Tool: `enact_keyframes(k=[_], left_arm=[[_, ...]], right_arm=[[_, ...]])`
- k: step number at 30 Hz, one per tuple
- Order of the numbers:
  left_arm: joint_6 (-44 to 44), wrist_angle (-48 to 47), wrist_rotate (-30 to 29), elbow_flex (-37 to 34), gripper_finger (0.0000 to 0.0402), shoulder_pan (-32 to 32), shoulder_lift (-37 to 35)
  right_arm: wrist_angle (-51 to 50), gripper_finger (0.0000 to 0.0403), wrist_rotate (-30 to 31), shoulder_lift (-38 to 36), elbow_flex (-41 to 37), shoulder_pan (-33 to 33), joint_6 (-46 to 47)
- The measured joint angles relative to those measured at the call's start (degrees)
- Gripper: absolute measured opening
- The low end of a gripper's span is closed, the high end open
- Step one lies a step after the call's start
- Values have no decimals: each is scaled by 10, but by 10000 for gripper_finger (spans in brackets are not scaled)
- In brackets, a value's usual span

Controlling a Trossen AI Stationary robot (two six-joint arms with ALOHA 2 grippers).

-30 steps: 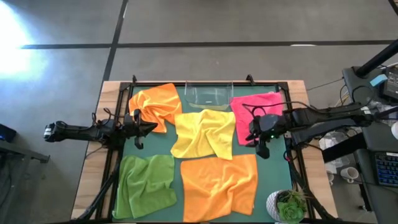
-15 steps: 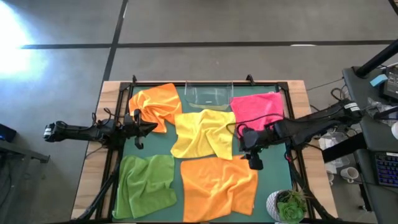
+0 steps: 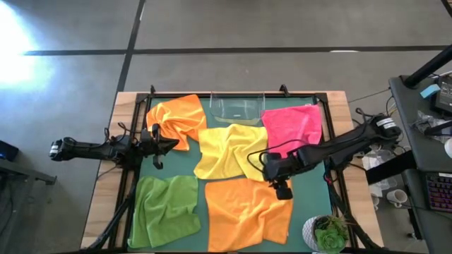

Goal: Fold microfiber towels
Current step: Fold the yellow microfiber towel

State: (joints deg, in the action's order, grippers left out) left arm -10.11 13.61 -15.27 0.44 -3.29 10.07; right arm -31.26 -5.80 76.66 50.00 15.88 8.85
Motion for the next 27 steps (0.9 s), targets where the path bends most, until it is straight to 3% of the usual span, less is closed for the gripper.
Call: enact_keyframes(k=[9, 13, 19, 27], left_arm=[[0, 0, 0, 0, 0, 0, 1], [0, 0, 0, 0, 0, 0, 3], [0, 0, 0, 0, 0, 0, 3], [0, 0, 0, 0, 0, 0, 6]], right_arm=[[38, 128, 1, 75, 0, 0, -52], [38, 129, 29, 98, 0, 0, -60], [40, 134, 74, 105, 0, 0, -62], [67, 128, 75, 117, -2, 0, -75]])
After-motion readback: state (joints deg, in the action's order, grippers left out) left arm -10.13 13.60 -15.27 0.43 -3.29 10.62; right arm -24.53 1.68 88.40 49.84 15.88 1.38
